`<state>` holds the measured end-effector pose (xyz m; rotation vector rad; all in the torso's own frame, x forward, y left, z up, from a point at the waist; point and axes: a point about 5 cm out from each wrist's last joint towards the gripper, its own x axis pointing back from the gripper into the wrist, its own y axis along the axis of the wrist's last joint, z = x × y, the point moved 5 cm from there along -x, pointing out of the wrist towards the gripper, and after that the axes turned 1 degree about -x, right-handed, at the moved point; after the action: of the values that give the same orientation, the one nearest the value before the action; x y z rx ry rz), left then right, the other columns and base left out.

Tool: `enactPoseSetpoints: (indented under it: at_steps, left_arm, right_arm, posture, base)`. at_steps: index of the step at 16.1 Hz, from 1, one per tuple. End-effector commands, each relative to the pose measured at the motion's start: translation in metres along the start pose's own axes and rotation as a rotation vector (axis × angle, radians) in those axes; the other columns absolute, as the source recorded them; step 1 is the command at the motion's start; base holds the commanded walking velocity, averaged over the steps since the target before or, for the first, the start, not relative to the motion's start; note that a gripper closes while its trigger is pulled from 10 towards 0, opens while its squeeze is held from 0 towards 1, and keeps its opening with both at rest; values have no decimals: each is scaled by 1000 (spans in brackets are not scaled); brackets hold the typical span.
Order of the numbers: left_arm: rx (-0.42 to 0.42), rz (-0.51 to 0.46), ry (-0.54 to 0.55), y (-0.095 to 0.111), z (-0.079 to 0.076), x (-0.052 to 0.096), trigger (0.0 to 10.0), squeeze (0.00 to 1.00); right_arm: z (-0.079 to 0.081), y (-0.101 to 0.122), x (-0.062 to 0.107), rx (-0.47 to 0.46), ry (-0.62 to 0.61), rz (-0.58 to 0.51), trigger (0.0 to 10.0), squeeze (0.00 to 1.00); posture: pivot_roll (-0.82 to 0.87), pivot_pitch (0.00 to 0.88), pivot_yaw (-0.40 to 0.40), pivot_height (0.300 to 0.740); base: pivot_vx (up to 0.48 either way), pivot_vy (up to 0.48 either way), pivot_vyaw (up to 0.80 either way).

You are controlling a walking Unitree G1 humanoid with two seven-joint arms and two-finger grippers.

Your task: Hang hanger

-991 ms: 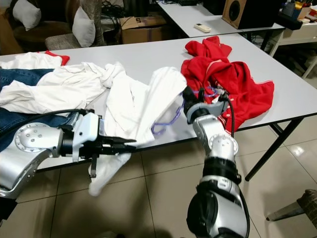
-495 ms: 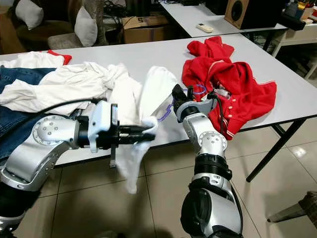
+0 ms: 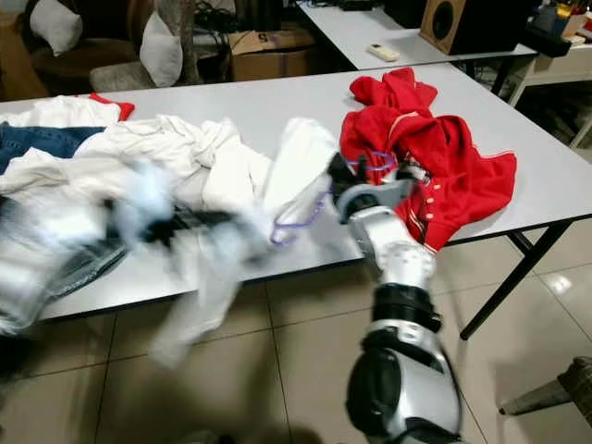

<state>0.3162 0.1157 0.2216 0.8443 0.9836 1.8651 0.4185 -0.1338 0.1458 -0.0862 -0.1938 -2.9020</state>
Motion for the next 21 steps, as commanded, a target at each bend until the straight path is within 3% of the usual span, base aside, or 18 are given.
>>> enactPoseSetpoints:
  at_steps: [1,3,7,11,16,21]
  left_arm:
    - [-30,-6,18,3,6,3,0,0]
    - [-30,-23,15,9,10,7,0,0]
    - [-70,-1,-110,2,-10,-6,0,0]
    - [-99,-31,-221,6,-34,-18,0,0]
    - [-150,22,-316,-3,-47,-20,0,0]
    - [-186,73,-342,-14,-48,-16,0,0]
  right_arm:
    - [0,0,2,19,8,3,10000,0]
    - [-3,9,6,-3,11,-29,10000,0]
    - [11,13,5,-113,83,-67,10000,0]
    - [4,15,0,-185,51,-93,10000,0]
    - [9,18,-8,-264,59,-115,10000,0]
    - [7,23,-7,-284,60,-126,10000,0]
  posture:
    - [-48,0,48,740]
    - [-50,0,61,740]
    - [-54,0,79,740]
    - [-46,0,81,740]
    - [-28,0,84,740]
    - [-28,0,87,740]
  base:
    - [0,0,0]
    - [0,0,0]
    - [0,0,0]
    - [0,0,0]
    - [0,0,0]
    - [0,0,0]
